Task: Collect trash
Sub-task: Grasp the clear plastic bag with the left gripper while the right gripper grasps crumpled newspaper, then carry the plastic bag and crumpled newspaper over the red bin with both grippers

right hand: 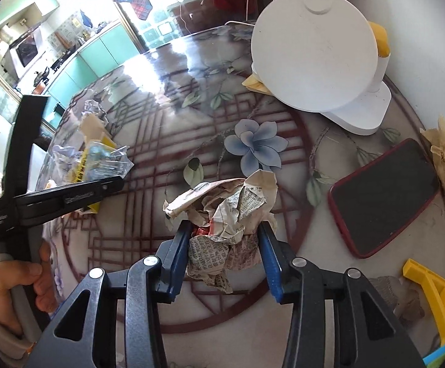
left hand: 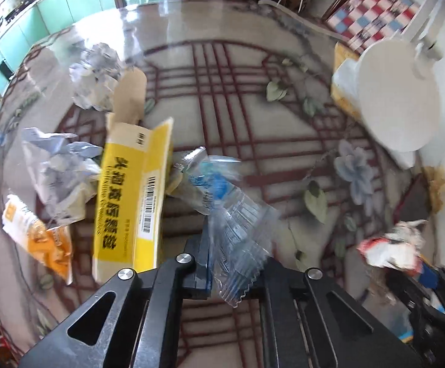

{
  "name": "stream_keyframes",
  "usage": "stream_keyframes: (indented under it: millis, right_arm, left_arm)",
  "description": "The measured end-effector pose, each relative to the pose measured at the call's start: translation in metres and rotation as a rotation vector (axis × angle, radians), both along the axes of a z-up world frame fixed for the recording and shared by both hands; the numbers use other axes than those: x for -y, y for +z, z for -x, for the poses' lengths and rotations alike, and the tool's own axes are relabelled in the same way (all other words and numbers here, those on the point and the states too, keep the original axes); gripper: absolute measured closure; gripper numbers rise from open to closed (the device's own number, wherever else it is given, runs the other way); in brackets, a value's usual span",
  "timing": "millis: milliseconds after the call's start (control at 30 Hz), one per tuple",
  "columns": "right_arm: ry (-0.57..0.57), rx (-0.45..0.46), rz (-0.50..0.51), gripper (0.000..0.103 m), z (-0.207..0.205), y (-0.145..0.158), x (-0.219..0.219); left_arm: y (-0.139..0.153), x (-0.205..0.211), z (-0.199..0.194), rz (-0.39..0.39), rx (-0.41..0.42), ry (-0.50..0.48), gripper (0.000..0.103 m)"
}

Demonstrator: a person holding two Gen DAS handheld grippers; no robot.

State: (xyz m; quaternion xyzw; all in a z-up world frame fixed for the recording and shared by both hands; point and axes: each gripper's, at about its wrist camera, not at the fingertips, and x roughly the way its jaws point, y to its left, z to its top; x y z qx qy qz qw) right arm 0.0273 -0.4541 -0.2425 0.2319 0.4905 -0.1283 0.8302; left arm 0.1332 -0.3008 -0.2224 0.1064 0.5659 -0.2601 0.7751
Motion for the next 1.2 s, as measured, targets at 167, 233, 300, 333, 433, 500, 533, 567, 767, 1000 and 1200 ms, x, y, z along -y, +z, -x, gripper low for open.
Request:
stream_keyframes:
  millis: [167, 233, 300, 333, 433, 500, 533, 567, 767, 1000, 1200]
  right_arm:
    - [0.016, 0.031, 0.009, 0.062, -0.002, 0.015, -0.013]
    - [0.036, 0.050, 0.017, 0.062, -0.003, 0.023, -0.023]
    - [0.060, 0.068, 0.030, 0.062, -0.006, 0.033, -0.034]
    - [0.072, 0.078, 0.036, 0.062, -0.007, 0.038, -0.040]
    - [0.110, 0.111, 0.058, 0.062, -0.008, 0.057, -0.060]
    - [0.134, 0.127, 0.082, 0.061, -0.009, 0.068, -0.075]
    - [0.147, 0.137, 0.091, 0.061, -0.009, 0.073, -0.083]
    - [0.157, 0.147, 0.094, 0.061, -0.009, 0.078, -0.090]
    - [0.229, 0.192, 0.112, 0.061, -0.012, 0.102, -0.132]
    - [0.292, 0.227, 0.128, 0.061, -0.014, 0.121, -0.170]
    - [0.320, 0.253, 0.131, 0.061, -0.013, 0.131, -0.193]
  left_arm:
    - [0.039, -0.031, 0.022, 0.087, 0.041, -0.007, 0.096]
    - [0.052, -0.044, 0.026, 0.112, 0.055, 0.007, 0.096]
    - [0.063, -0.058, 0.029, 0.129, 0.062, 0.028, 0.096]
    - [0.067, -0.062, 0.025, 0.136, 0.067, 0.040, 0.096]
    - [0.082, -0.084, 0.029, 0.155, 0.086, 0.092, 0.096]
    - [0.090, -0.101, 0.036, 0.176, 0.096, 0.127, 0.096]
    - [0.093, -0.108, 0.039, 0.180, 0.106, 0.142, 0.096]
    - [0.096, -0.118, 0.044, 0.181, 0.118, 0.157, 0.096]
    - [0.111, -0.160, 0.062, 0.160, 0.195, 0.227, 0.096]
    - [0.116, -0.203, 0.071, 0.167, 0.218, 0.306, 0.096]
    - [0.120, -0.233, 0.075, 0.162, 0.235, 0.349, 0.096]
